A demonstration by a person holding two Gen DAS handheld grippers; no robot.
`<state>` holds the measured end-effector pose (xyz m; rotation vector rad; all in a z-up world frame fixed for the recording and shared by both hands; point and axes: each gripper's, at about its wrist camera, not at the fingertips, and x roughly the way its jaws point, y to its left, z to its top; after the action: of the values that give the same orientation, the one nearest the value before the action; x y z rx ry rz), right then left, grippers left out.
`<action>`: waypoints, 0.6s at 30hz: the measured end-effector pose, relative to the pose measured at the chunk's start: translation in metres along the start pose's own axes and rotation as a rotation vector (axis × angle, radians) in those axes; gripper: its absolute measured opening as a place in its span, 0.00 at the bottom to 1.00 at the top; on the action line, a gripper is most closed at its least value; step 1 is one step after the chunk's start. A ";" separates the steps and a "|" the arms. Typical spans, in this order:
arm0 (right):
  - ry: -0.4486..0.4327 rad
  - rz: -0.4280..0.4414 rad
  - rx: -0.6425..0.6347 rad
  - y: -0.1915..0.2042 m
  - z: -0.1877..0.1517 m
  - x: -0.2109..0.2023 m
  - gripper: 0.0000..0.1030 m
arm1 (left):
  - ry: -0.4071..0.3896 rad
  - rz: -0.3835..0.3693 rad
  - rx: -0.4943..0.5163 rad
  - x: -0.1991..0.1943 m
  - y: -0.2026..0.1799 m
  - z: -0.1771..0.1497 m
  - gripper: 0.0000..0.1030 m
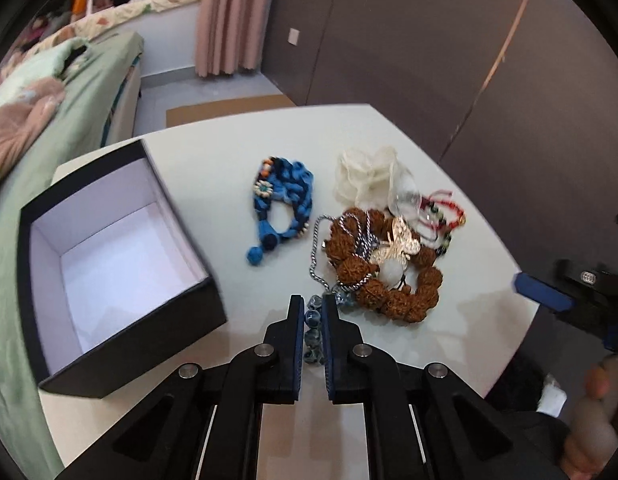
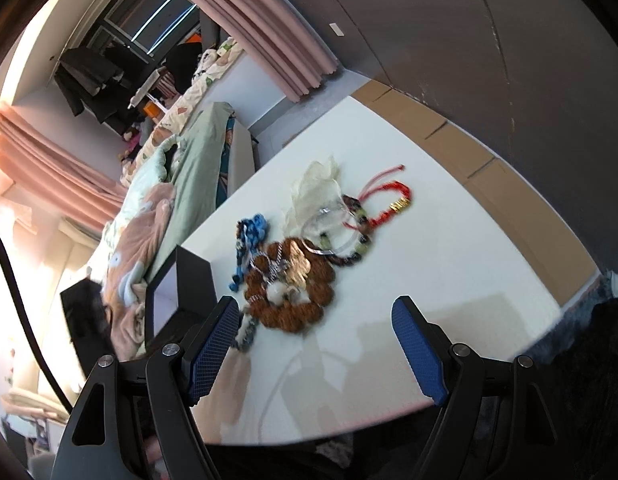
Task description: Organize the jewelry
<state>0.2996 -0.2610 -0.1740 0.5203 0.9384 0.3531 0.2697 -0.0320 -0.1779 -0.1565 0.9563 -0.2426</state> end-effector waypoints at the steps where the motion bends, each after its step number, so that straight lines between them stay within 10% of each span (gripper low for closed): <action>1: 0.000 0.007 0.002 0.002 0.002 0.004 0.74 | -0.008 -0.013 -0.021 -0.004 0.005 0.000 0.08; 18: 0.160 -0.077 -0.193 0.053 -0.007 0.066 0.64 | -0.196 -0.099 -0.227 -0.050 0.048 0.009 0.08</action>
<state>0.3264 -0.1819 -0.1914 0.2814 1.0636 0.4155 0.2559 0.0283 -0.1454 -0.4291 0.7799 -0.2048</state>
